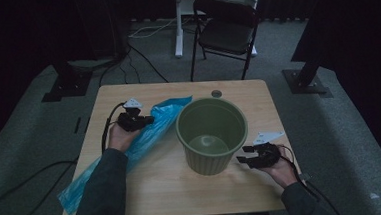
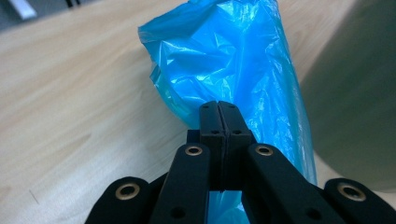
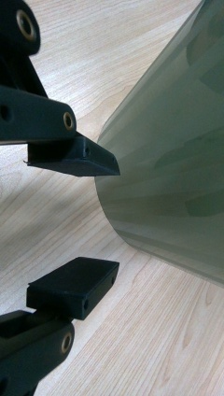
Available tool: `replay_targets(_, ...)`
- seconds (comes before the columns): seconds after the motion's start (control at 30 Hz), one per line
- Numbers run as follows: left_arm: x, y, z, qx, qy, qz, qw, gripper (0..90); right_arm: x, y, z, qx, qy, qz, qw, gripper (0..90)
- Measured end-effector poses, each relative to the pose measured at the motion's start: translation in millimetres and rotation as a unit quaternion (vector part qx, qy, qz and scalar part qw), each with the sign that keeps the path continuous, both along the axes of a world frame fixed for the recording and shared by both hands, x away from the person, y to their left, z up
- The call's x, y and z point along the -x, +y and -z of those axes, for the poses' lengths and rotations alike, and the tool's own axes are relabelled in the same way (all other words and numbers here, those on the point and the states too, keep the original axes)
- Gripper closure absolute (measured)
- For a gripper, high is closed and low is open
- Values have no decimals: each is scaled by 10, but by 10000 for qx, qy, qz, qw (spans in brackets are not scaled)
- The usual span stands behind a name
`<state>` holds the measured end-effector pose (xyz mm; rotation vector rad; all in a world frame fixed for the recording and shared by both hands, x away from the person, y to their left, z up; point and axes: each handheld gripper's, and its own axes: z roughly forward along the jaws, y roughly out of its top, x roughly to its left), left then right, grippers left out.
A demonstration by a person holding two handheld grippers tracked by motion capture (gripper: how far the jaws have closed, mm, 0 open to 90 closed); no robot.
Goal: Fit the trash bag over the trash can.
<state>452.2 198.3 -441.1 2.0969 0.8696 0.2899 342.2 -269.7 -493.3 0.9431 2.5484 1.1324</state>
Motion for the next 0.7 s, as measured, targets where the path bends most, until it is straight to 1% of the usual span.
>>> replay_targets(0.1,61,3,-116,140,-72,137,9998,896,-7,-6,-7,-3,-35,10,10000,487)
replay_targets(0.17,112,-4,-199,215,-171,234,9993,896,-13,-11,-22,-11,-48,31,10000,498)
replay_targets(0.2,134,-9,-230,251,-188,288,9991,896,-14,-15,-31,-32,-47,48,10000,506)
replay_targets(0.3,191,-29,-332,249,-280,416,9984,896,-16,-22,-55,-43,-98,83,9999,518)
replay_targets(0.33,211,-36,-370,281,-323,452,9981,896,-19,-24,-60,-45,-110,90,9999,520)
replay_targets(0.43,265,-53,-486,354,-440,558,9968,896,-32,-28,-73,-60,-108,125,9998,521)
replay_targets(0.53,307,-60,-588,423,-516,649,9957,896,-67,-40,-104,-80,-124,176,9997,523)
replay_targets(0.63,356,-66,-686,554,-622,734,9938,896,-129,-47,-141,-120,-156,230,9995,527)
replay_targets(0.7,395,-68,-751,656,-687,820,9921,896,-185,-45,-155,-127,-174,267,9994,529)
